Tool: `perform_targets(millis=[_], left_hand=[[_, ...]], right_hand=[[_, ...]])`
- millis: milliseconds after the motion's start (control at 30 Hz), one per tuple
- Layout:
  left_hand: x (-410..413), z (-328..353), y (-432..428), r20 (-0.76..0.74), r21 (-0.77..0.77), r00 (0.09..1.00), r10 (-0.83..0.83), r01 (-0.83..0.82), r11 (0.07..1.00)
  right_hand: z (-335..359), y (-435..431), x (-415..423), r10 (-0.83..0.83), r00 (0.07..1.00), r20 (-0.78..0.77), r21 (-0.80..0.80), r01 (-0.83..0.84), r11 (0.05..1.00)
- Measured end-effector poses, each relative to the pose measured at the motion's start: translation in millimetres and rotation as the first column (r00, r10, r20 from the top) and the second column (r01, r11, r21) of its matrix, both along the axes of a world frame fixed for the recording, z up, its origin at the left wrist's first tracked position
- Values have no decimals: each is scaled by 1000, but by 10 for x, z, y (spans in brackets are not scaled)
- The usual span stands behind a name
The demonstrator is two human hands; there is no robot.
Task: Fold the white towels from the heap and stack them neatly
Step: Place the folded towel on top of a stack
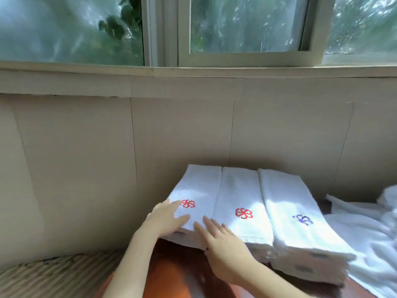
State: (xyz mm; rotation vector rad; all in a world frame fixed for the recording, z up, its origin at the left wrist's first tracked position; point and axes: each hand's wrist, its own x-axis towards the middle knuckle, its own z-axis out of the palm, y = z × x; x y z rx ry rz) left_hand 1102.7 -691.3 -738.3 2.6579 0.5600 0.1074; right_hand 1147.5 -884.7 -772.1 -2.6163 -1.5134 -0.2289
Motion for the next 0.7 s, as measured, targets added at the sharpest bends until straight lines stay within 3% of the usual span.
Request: perform_targets(millis=[67,133,267,400,533,700], left_hand=[[-176,-87,-213,31,168,999,33,-37,985],[-406,-144,-422,43,221,998,-37,26,975],[-849,-98,-814,102,197,965,-243,220,956],[-973,85,-1305,185,111,930,-317,300,947],[-734,300,-1974,304,53,877,-373,375,925],[-165,355,-3078,342,-43,798,-496,541,840]], right_hand=[[19,-224,-126,-1,998,63,-71,5,997],[89,-451,-270,6,997,74,-90,1,996],[179,-1105,-463,-34,982,186,-20,39,999],[247,-2098,-414,-234,972,31,-125,236,964],[434,-3209,-271,-525,851,1,-120,522,845],[885,-4400,-60,-786,606,121,32,789,614]])
